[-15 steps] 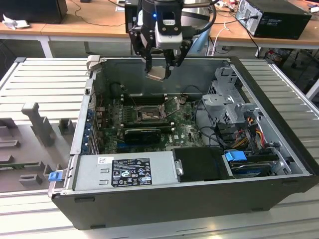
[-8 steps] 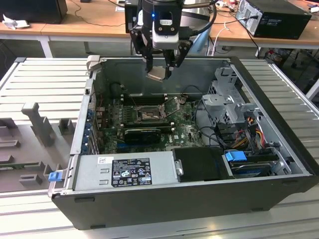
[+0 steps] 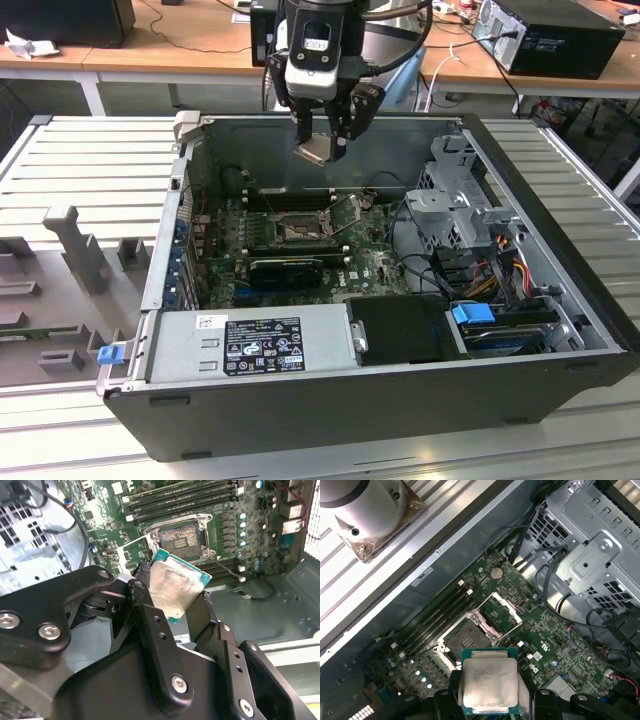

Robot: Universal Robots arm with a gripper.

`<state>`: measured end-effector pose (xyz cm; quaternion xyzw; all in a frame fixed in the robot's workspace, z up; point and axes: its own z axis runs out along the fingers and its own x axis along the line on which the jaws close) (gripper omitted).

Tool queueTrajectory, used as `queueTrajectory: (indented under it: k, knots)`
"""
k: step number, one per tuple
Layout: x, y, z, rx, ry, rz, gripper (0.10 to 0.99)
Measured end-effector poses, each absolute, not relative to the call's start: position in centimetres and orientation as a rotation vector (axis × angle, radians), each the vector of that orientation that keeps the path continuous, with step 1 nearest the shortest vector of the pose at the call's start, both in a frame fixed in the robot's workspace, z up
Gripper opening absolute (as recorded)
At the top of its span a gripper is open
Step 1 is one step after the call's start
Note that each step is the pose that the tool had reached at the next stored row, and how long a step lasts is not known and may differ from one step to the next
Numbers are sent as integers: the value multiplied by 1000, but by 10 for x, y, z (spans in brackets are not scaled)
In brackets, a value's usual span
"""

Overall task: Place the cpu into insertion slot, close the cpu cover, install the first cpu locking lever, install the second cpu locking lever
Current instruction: 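Place the cpu into insertion slot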

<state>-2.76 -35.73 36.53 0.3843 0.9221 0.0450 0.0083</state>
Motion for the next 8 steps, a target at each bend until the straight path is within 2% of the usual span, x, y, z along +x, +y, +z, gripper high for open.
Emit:
queueTrajectory:
  k: [8]
  knots:
    - [-28,-357,364,1390,2789,138,529]
